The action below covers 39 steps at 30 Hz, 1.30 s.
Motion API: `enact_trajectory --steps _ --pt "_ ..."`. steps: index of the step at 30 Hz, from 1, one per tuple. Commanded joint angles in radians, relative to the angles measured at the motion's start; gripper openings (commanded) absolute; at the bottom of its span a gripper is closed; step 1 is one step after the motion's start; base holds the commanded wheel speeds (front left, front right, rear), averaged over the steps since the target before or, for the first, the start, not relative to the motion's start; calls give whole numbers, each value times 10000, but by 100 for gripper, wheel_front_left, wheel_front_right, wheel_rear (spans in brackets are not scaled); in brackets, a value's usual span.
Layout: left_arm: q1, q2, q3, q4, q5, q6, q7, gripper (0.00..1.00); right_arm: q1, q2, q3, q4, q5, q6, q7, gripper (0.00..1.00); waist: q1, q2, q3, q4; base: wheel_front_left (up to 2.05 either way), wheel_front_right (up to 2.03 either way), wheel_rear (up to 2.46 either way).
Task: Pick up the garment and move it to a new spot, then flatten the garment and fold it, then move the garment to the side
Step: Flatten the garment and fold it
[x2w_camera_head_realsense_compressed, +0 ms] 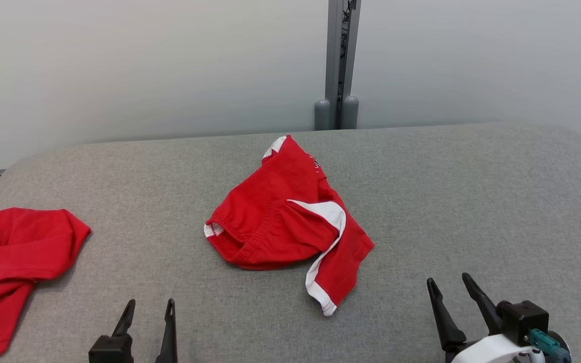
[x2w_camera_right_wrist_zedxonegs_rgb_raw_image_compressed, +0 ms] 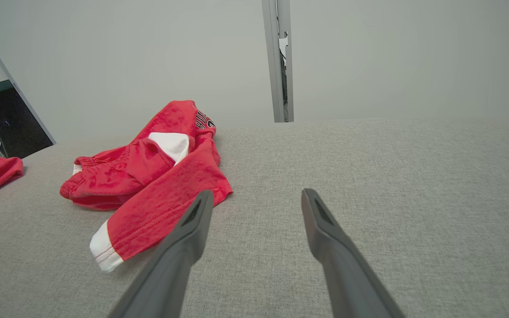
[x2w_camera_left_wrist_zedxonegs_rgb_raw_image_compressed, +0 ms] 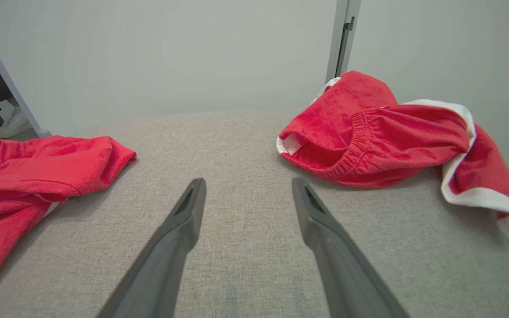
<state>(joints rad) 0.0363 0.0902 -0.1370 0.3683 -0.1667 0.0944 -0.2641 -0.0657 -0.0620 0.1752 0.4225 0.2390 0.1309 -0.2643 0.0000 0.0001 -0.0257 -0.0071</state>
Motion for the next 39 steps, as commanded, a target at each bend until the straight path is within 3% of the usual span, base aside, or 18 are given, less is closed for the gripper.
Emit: enact_trajectory --steps 1,12,19,31,39 --pt "161 8 164 -71 115 -79 -6 100 115 -38 9 -13 -8 -3 -1 100 0 -1 -88 22 0 0 0" --pt "541 -275 760 -122 414 -444 -6 100 270 -91 277 -18 32 -3 -1 100 0 -1 -163 102 0 0 0" --pt "322 -367 572 -55 481 -576 -6 100 -200 -93 1446 46 265 -3 -1 100 0 -1 223 526 0 0 0" --pt "-49 -378 27 59 241 -462 -6 100 -1057 -30 2788 1370 951 -3 -1 100 0 -1 972 1700 0 0 0" --pt "-365 -381 -226 -43 30 -326 -6 100 -1660 -137 2722 2039 168 -3 -1 100 0 -1 1474 2102 0 0 0"
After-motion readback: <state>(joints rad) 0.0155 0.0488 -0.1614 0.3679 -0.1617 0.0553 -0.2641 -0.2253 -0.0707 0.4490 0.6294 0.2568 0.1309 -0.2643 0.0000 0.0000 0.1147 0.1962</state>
